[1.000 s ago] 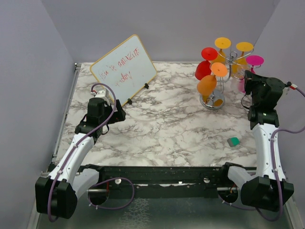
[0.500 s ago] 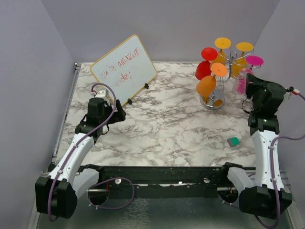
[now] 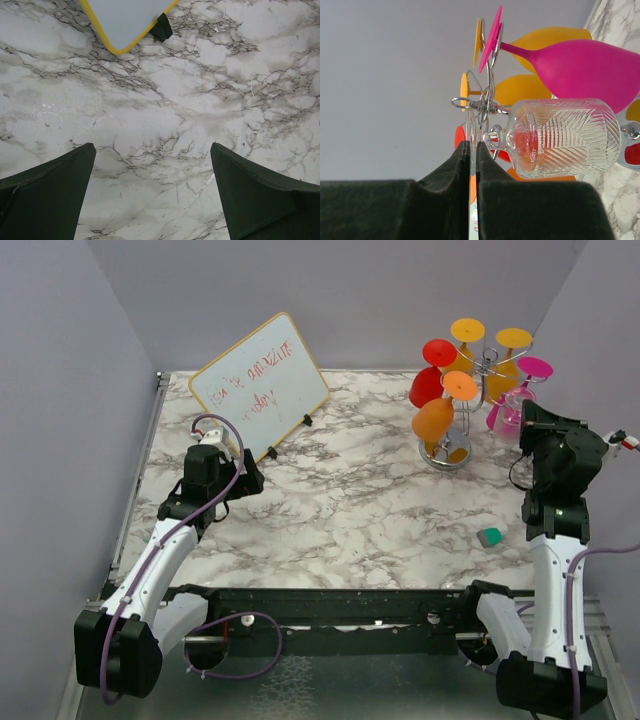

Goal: Take the wine glass off the wine glass rack
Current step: Pick up the wine glass from the wine rack.

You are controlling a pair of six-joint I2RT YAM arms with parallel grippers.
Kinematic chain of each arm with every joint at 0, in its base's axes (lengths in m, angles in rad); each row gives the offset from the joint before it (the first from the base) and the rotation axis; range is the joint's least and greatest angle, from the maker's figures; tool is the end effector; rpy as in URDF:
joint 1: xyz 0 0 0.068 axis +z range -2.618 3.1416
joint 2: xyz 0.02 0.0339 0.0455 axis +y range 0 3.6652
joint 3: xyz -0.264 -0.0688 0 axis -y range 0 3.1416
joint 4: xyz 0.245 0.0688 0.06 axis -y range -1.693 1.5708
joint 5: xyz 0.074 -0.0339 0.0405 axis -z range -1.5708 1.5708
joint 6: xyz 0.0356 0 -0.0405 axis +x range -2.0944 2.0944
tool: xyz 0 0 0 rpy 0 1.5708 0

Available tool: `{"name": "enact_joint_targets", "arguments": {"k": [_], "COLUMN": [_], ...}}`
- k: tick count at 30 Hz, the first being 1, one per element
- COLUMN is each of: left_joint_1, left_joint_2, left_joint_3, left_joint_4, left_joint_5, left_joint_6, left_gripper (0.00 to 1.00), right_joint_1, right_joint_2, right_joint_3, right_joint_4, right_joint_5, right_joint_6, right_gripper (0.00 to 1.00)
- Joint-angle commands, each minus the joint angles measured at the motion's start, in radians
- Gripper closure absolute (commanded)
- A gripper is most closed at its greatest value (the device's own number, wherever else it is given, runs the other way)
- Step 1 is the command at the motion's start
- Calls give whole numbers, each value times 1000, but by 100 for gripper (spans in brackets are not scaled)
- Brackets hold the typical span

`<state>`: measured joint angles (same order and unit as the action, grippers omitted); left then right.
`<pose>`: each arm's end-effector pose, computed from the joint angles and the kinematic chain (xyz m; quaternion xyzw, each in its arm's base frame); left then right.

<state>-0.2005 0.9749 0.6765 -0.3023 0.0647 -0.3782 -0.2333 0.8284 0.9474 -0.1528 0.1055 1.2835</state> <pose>0.2092 -0.0449 0.2554 -0.0634 0.8820 -0.1604 0.4385 0.1811 -0.0469 0.3930 0.5204 0.4960 0.3151 0.6196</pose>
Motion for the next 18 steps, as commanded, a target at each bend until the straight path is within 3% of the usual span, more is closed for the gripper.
{"name": "enact_joint_targets", "arguments": {"k": [1, 18], "left_joint_1": [-2, 0], "left_joint_2": [3, 12], "left_joint_3": [26, 39], "left_joint_4": [-14, -14], "left_joint_5": [26, 78], "left_joint_6": [7, 7], "left_gripper": [1, 1], "right_joint_1": [-2, 31], "right_joint_2": [-47, -225], "right_joint_3": [35, 88], "right_joint_4": [-21, -295], "right_joint_5": [2, -281], "right_joint_6": [-34, -274], "right_gripper": [100, 99]}}
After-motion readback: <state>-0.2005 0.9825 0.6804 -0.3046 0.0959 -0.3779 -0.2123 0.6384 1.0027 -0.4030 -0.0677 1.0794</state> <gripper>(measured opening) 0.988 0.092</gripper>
